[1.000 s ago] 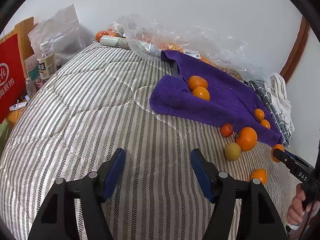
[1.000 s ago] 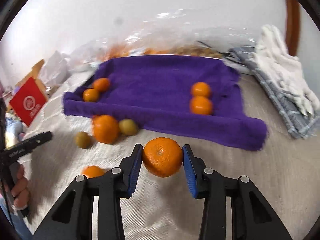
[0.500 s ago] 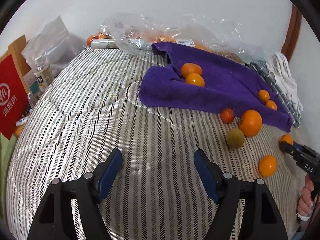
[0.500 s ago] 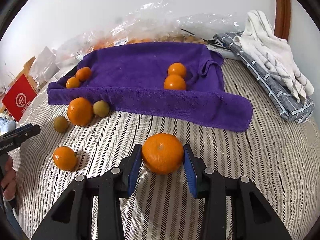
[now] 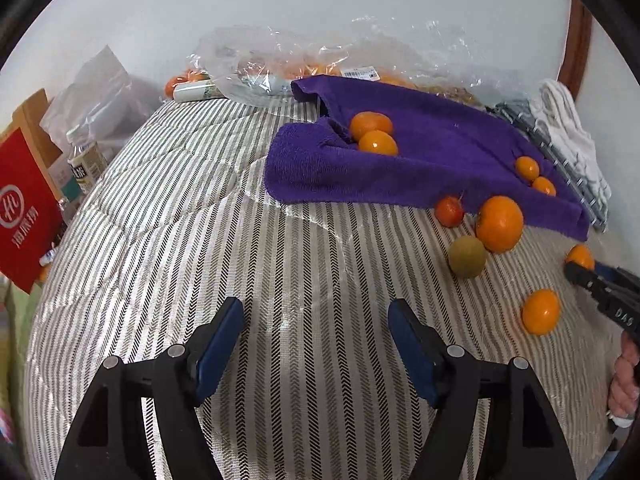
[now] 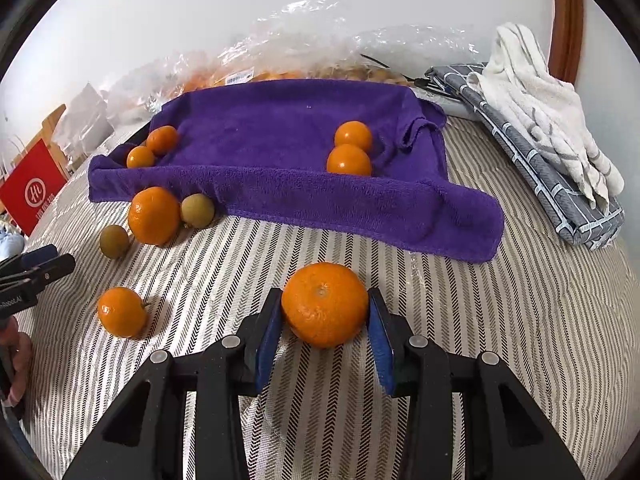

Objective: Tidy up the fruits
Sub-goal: 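Grasp a small green fruit with the left tool while the right tool holds its tangerine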

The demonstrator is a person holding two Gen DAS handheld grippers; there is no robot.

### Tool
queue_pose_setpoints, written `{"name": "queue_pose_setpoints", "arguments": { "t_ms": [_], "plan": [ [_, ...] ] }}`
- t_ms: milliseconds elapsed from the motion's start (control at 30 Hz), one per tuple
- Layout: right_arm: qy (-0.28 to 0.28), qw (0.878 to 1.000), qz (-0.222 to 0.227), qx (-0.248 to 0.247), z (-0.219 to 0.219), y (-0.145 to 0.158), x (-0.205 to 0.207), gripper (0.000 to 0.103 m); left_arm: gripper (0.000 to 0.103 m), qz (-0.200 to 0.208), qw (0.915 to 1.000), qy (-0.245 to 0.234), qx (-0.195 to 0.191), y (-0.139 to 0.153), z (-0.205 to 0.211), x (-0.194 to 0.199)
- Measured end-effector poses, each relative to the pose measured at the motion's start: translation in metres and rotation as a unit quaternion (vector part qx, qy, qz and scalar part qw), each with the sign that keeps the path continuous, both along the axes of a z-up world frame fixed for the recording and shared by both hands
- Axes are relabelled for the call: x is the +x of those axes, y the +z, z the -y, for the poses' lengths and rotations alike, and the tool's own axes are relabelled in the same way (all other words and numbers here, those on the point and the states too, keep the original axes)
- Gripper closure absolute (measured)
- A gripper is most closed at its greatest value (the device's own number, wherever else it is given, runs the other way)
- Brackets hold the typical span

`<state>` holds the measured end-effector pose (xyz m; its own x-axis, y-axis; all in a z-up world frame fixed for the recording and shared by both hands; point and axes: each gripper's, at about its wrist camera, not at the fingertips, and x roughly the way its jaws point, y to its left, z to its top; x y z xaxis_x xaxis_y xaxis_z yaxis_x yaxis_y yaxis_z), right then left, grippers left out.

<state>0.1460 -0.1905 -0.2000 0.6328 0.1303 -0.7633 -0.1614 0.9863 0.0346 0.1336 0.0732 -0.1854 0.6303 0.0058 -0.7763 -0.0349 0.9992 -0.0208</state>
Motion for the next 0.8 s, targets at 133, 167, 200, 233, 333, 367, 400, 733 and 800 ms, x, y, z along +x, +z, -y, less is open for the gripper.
{"name": "queue_pose_setpoints", "arguments": {
  "t_ms": [133,167,200,233,333,367,400,733,800],
  "plan": [
    [0.001,1.000,0.000,0.003,0.001,0.000,0.000,0.062,0.030,-0.001,0.9999,-0.006,0.009,0.000,0.003,0.000],
    [0.001,1.000,-0.001,0.004,0.001,0.000,0.000,0.062,0.033,0.000,0.9999,-0.010,0.008,0.000,0.004,0.000],
    [0.000,1.000,-0.001,0.005,0.000,0.000,-0.001,0.062,0.037,0.002,0.9999,-0.013,0.010,0.001,0.005,-0.001],
    [0.000,1.000,-0.001,0.005,0.000,0.000,-0.001,0.062,0.039,0.004,0.9998,-0.015,0.012,0.001,0.007,-0.002],
    [-0.001,1.000,-0.001,0.005,0.000,0.000,-0.001,0.062,0.045,0.015,0.9995,-0.027,0.009,0.005,0.018,-0.005],
    [0.000,1.000,-0.001,0.005,0.000,0.000,-0.001,0.062,0.047,0.019,0.9991,-0.036,0.009,0.008,0.025,-0.006],
    [0.000,1.000,-0.001,0.007,0.001,0.001,-0.001,0.062,0.048,0.020,0.9988,-0.045,0.007,0.010,0.032,-0.005],
    [-0.001,1.000,-0.001,0.028,0.005,0.000,-0.003,0.062,0.057,0.038,0.9925,-0.116,0.010,0.014,0.084,0.015],
    [0.000,1.000,-0.001,0.028,0.004,0.000,-0.003,0.062,0.062,0.033,0.9916,-0.125,0.011,0.011,0.087,0.020]
  ]
}}
